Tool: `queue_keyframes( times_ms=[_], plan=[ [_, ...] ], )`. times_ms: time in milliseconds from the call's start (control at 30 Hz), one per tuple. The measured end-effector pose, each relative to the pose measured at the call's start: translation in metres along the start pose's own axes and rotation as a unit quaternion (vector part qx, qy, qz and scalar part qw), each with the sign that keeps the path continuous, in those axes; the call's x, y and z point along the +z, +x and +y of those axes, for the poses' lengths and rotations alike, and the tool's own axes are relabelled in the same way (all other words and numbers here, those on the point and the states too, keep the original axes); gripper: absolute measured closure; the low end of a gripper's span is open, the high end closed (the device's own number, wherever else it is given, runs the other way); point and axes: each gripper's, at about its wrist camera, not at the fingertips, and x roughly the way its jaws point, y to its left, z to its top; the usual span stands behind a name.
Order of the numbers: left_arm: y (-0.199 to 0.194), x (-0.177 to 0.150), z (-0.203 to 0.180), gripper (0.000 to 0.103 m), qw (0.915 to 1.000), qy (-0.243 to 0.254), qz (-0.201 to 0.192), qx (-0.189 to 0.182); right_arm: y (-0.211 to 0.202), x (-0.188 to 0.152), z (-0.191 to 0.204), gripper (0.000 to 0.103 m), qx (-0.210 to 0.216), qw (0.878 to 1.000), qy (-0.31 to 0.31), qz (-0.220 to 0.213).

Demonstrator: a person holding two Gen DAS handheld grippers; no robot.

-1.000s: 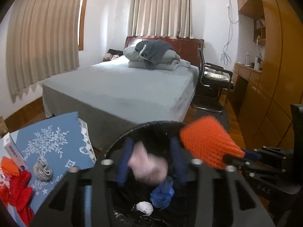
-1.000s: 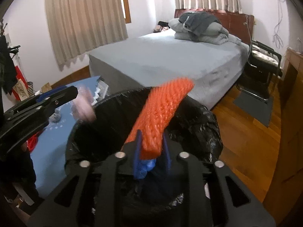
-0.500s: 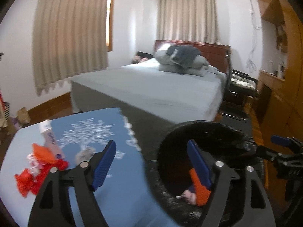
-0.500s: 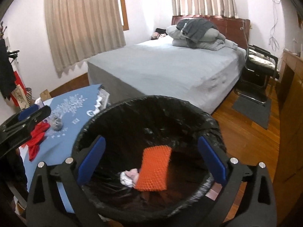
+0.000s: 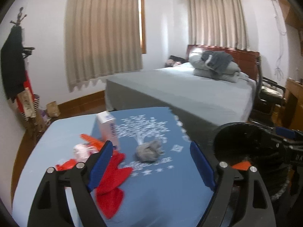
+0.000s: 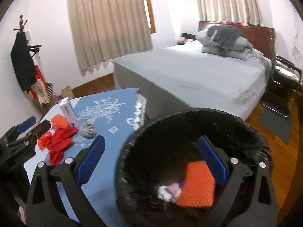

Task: Collect trash
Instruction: 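Move both open tools back to the remaining pile on the table, then grasp the grey sock with the right tool while the left tool grasps the white crumpled tissue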

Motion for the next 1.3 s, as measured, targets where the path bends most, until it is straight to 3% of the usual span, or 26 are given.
queue_keyframes(
  times_ms=[467, 800, 967, 1300],
  plan=[
    [0.008, -0.022, 0.092, 0.021, 0.9943, -0.041, 0.008, 0.098, 0.075, 0.014, 0.098, 0.007, 0.062, 0.997, -0.050, 0.010],
    [0.020, -0.039, 0.145, 0.021, 0.9863, -0.061, 0.026, 0.151, 0.143, 0.005, 0.136, 0.007, 0.060, 0.995, -0.063, 0.049],
    [0.031, -0.046, 0.156, 0.021, 0.9848, -0.070, 0.038, 0.154, 0.169, -0.003, 0.145, 0.008, 0.056, 0.993, -0.075, 0.073],
    [0.050, -0.052, 0.158, 0.021, 0.9848, -0.077, 0.054, 0.146, 0.194, -0.007, 0.158, 0.030, 0.069, 0.987, -0.088, 0.115]
  ],
)
